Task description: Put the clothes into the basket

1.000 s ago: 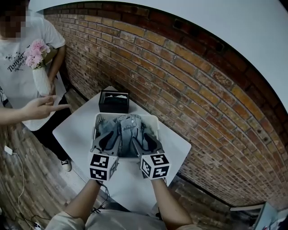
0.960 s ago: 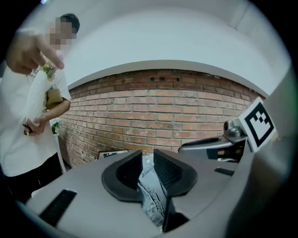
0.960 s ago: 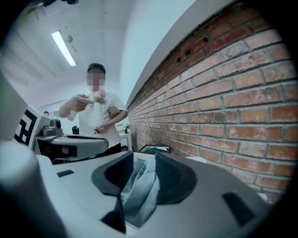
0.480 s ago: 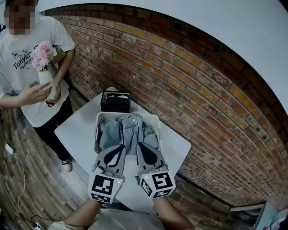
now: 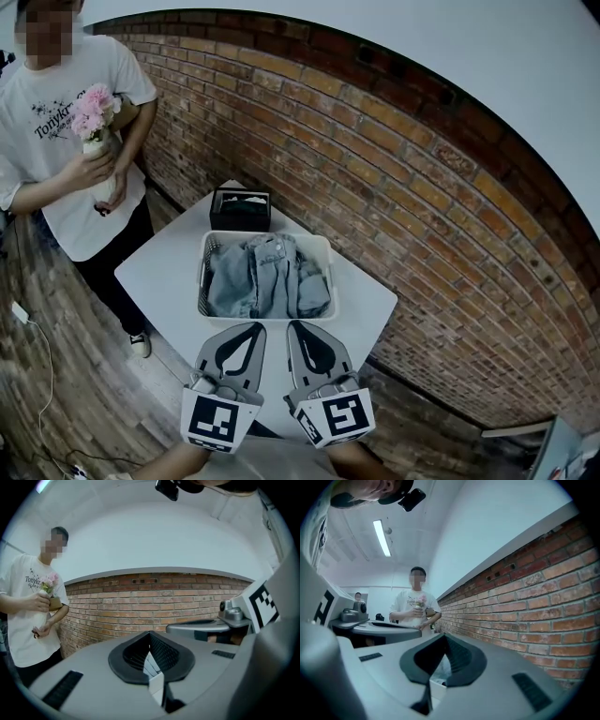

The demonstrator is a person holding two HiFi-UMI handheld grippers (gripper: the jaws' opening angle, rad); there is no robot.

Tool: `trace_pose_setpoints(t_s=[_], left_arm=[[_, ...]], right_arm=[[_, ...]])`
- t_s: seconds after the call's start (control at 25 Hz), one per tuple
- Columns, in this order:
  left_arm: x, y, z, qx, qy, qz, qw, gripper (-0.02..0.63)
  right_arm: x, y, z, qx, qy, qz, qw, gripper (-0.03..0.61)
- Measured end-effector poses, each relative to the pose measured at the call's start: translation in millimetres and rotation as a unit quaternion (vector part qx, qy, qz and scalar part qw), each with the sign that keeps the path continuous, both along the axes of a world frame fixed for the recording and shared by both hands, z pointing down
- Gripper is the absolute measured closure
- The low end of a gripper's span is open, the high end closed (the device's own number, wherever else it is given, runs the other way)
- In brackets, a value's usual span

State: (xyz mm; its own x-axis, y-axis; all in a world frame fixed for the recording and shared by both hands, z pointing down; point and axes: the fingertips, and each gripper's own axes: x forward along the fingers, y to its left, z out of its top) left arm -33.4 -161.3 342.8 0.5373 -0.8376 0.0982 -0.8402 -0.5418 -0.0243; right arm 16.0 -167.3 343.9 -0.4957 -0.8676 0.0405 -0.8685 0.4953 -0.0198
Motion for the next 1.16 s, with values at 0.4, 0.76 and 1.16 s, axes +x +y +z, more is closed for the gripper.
trace_pose_setpoints(t_s=[0.4, 0.76, 1.16], left_arm=[[7.1, 19.8, 7.3, -0.008, -0.004, 0.006, 0.9999, 0.606], [7.1, 23.3, 6.4, -0.011, 0.003, 0.006, 0.9999, 0.606], [5.1, 24.2, 10.0, -0.018, 0.006, 0.003, 0.9998, 0.606]], right_arm=[[2.5, 20.1, 8.6, -0.008, 0.008, 0.005, 1.0, 0.572], [1.1, 24.5, 8.7, -0.011, 0.014, 0.006, 1.0, 0.572], [-1.1, 25.4, 12.8, -0.017, 0.021, 0.005, 1.0, 0.572]])
